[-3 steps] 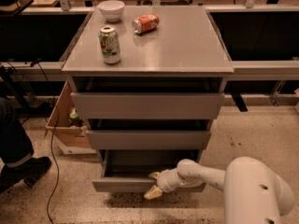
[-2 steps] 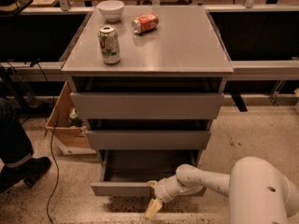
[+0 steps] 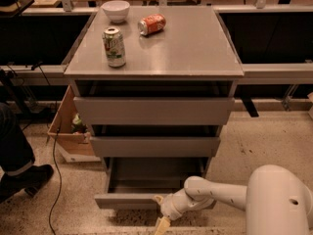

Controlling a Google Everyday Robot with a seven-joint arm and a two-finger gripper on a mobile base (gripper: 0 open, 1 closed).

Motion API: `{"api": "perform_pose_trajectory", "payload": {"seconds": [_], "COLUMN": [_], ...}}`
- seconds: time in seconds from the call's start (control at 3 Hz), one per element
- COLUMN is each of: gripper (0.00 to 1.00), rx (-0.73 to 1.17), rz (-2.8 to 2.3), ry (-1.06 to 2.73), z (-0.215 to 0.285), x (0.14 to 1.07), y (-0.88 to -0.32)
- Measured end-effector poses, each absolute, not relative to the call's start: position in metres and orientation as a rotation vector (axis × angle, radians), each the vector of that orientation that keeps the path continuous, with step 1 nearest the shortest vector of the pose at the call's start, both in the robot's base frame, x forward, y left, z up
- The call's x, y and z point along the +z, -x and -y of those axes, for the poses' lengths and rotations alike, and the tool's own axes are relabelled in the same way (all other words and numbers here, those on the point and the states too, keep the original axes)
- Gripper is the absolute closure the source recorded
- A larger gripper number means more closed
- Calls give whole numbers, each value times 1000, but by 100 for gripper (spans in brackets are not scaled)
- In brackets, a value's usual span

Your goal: Open bottom drawer

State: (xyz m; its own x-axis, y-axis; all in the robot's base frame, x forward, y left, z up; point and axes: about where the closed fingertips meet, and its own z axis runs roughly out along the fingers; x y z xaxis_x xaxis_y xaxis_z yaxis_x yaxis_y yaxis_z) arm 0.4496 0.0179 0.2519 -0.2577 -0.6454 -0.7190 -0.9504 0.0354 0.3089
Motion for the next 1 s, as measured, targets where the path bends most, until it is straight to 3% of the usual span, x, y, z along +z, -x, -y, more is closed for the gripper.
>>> {"api": "perform_pose_trajectory", "payload": {"seconds": [0.67,1.0], "gripper": [0,22], "rx": [907,768], "rz": [-1963,-1981], "ry": [1570,1502], "z": [20,49], "x": [262,254], "y": [-490,-534]}}
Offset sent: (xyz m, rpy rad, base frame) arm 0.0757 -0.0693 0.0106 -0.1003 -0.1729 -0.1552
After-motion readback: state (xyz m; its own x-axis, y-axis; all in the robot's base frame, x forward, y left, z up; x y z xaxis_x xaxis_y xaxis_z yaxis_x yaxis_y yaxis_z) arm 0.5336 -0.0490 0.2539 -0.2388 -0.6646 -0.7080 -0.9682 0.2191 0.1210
